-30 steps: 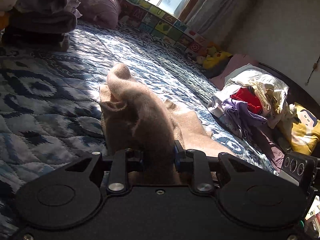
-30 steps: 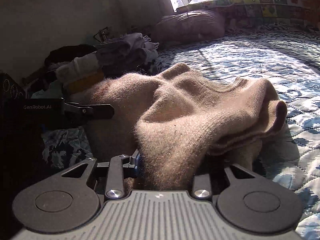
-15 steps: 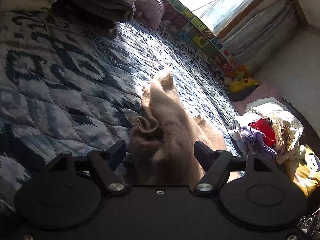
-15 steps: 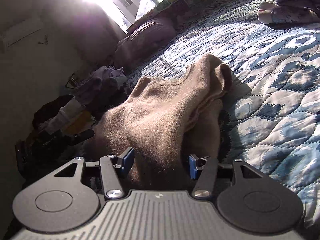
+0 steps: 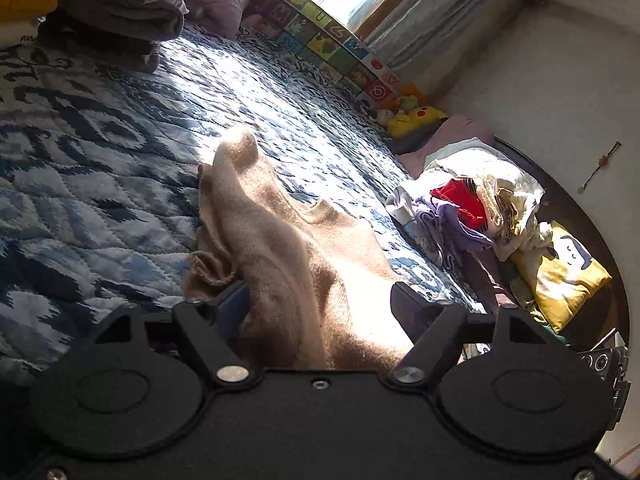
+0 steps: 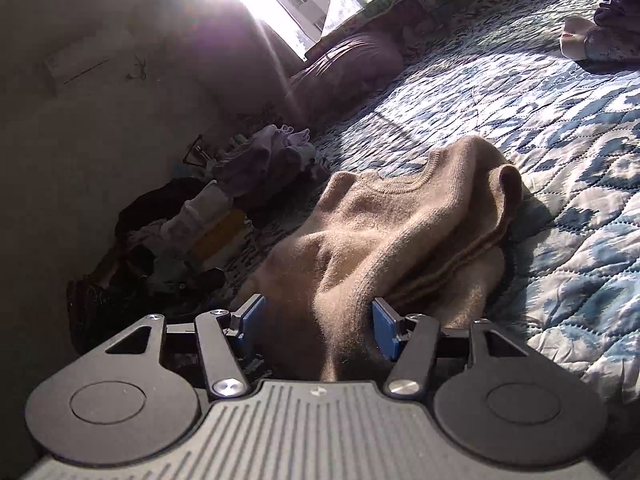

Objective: Fold clothes
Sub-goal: 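Carry the tan sweater with both grippers and lay it on the open bed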

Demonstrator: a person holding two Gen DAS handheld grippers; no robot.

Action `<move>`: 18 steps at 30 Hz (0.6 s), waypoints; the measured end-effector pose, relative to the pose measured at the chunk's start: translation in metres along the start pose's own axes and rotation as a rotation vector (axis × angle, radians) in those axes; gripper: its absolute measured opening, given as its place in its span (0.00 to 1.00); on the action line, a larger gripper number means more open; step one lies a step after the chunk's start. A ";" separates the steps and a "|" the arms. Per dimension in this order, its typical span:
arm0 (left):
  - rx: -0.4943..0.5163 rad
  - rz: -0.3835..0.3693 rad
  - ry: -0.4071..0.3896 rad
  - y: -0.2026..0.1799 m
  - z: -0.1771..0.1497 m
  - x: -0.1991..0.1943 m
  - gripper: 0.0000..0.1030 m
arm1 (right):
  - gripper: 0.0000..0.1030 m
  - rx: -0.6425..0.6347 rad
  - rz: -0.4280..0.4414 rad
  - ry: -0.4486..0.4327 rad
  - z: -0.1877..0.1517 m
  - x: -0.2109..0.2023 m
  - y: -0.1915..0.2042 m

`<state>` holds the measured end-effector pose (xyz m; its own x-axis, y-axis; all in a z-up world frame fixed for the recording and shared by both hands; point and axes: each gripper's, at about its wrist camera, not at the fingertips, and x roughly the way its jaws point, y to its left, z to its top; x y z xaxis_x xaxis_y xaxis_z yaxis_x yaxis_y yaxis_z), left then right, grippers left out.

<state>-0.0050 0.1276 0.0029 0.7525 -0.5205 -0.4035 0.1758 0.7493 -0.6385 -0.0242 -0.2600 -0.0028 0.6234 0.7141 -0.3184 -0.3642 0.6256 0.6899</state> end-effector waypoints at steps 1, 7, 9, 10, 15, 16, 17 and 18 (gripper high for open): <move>-0.019 0.007 -0.020 0.006 0.005 -0.002 0.74 | 0.59 0.031 -0.001 -0.034 0.006 -0.004 -0.007; -0.073 0.082 -0.066 0.033 0.044 0.013 0.74 | 0.59 -0.015 -0.092 -0.127 0.049 0.015 -0.036; -0.029 0.107 -0.055 0.032 0.062 0.027 0.74 | 0.59 -0.065 -0.162 -0.101 0.065 0.037 -0.044; -0.004 0.119 -0.044 0.032 0.073 0.035 0.74 | 0.59 -0.107 -0.186 -0.088 0.073 0.047 -0.044; 0.116 0.131 0.026 0.034 0.119 0.080 0.74 | 0.59 -0.260 -0.283 0.008 0.113 0.097 -0.053; 0.147 0.140 0.048 0.035 0.126 0.091 0.74 | 0.59 -0.280 -0.296 0.032 0.121 0.106 -0.057; 0.177 0.152 0.075 0.036 0.133 0.103 0.74 | 0.59 -0.300 -0.309 0.055 0.129 0.116 -0.061; 0.204 0.161 0.101 0.037 0.138 0.114 0.74 | 0.60 -0.319 -0.322 0.079 0.136 0.125 -0.065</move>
